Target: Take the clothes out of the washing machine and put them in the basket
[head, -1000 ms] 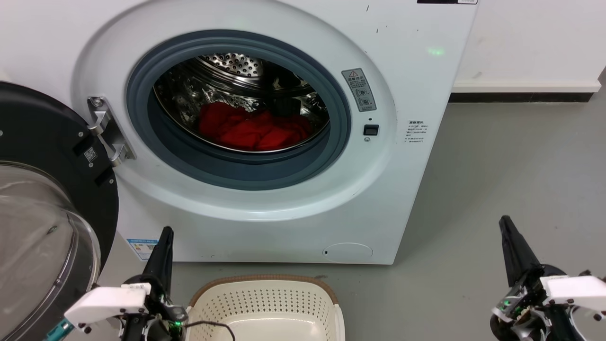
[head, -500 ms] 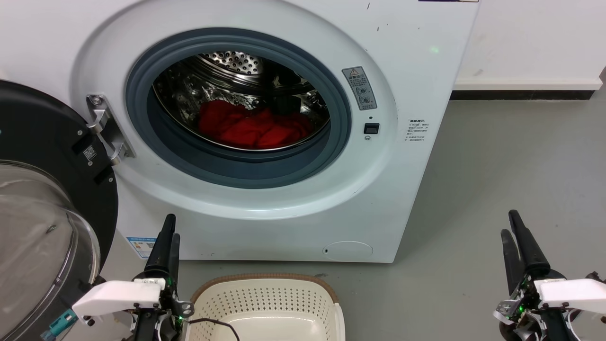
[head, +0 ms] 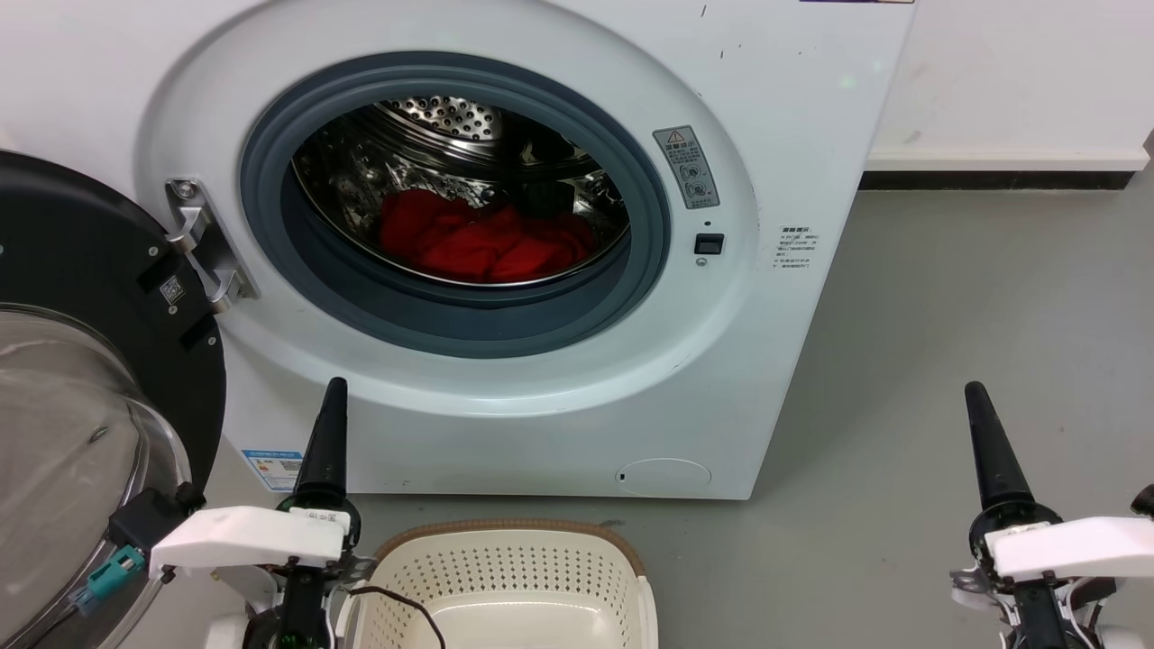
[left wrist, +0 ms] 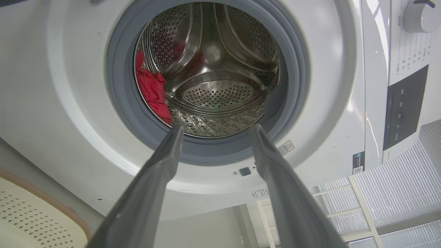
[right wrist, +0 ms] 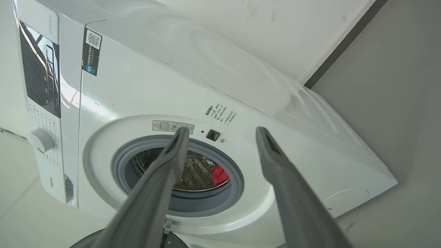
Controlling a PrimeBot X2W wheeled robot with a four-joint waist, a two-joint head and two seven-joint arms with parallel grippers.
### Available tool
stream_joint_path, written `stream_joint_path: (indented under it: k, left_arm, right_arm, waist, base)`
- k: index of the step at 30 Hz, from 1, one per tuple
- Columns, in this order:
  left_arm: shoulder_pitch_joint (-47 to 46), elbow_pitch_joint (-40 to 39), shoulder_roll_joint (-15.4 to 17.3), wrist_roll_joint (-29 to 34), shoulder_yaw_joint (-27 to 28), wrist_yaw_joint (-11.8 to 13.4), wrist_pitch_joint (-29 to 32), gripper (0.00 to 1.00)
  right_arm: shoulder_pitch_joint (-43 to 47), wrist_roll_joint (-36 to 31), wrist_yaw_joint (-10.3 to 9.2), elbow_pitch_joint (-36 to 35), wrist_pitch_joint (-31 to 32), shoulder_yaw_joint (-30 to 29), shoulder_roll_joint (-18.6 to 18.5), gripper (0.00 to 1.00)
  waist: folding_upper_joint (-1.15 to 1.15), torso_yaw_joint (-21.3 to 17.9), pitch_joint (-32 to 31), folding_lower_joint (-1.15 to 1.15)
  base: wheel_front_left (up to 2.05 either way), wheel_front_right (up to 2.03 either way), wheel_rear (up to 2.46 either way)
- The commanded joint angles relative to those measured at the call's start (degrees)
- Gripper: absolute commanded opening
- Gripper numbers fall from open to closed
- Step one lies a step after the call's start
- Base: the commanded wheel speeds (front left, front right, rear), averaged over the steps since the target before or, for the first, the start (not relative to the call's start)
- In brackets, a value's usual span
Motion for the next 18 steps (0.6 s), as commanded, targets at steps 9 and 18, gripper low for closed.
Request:
stream_joint_path:
  k: [9, 18]
  left_arm:
    - [-2.71, -0.33, 0.95, 12.82, -1.51, -0.10, -2.49, 1.00]
    - [-3.20, 0.38, 1.51, 22.62, -2.28, -0.10, -4.23, 1.00]
  right_arm:
    - [0.69, -15.69, 0.01, -2.81, -2.46, 0.89, -0.04, 1.00]
    - [1.19, -25.76, 0.01, -2.75, -4.22, 1.30, -0.03, 1.00]
  waist:
    - [0.00, 0.09, -0.17, 0.00]
    - [0.00, 0.13, -0.24, 0.00]
  base:
    - [0.00, 0.00, 0.00]
    - [0.00, 0.00, 0.00]
